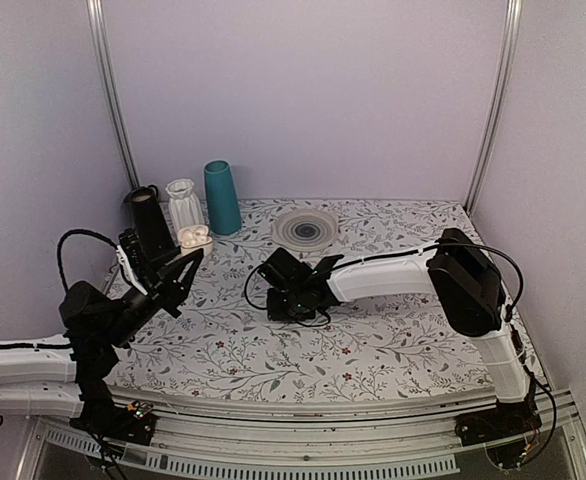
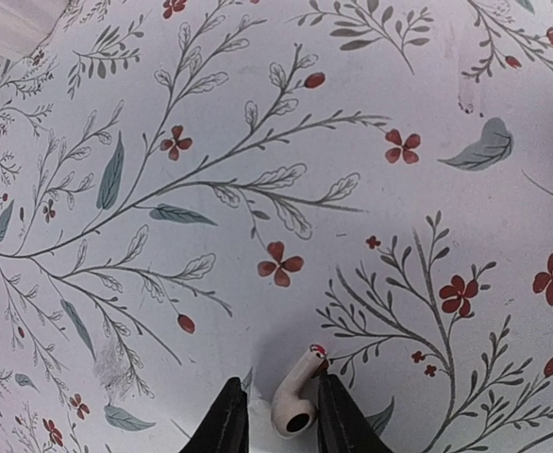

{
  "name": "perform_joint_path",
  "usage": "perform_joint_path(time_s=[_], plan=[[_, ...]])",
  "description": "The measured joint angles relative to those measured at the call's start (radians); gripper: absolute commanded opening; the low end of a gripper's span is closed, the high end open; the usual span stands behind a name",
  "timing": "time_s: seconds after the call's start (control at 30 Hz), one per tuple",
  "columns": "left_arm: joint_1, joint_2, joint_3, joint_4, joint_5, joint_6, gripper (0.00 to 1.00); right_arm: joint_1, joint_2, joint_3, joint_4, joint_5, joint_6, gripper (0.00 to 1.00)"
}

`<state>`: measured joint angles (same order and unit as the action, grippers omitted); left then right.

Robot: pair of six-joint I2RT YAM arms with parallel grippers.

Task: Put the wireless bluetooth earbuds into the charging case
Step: Pick up the left earbud from the center of the board.

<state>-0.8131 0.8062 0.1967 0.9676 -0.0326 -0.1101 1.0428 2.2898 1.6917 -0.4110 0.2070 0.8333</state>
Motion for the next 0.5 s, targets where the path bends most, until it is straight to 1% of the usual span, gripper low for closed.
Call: perform_joint_path(time_s=[0.5], plan=[[0.000,0.012,0.000,0.000,0.006,-0.011,0.00,0.010,-0.015,-0.035,0.031,0.039,-0.078,0.25]])
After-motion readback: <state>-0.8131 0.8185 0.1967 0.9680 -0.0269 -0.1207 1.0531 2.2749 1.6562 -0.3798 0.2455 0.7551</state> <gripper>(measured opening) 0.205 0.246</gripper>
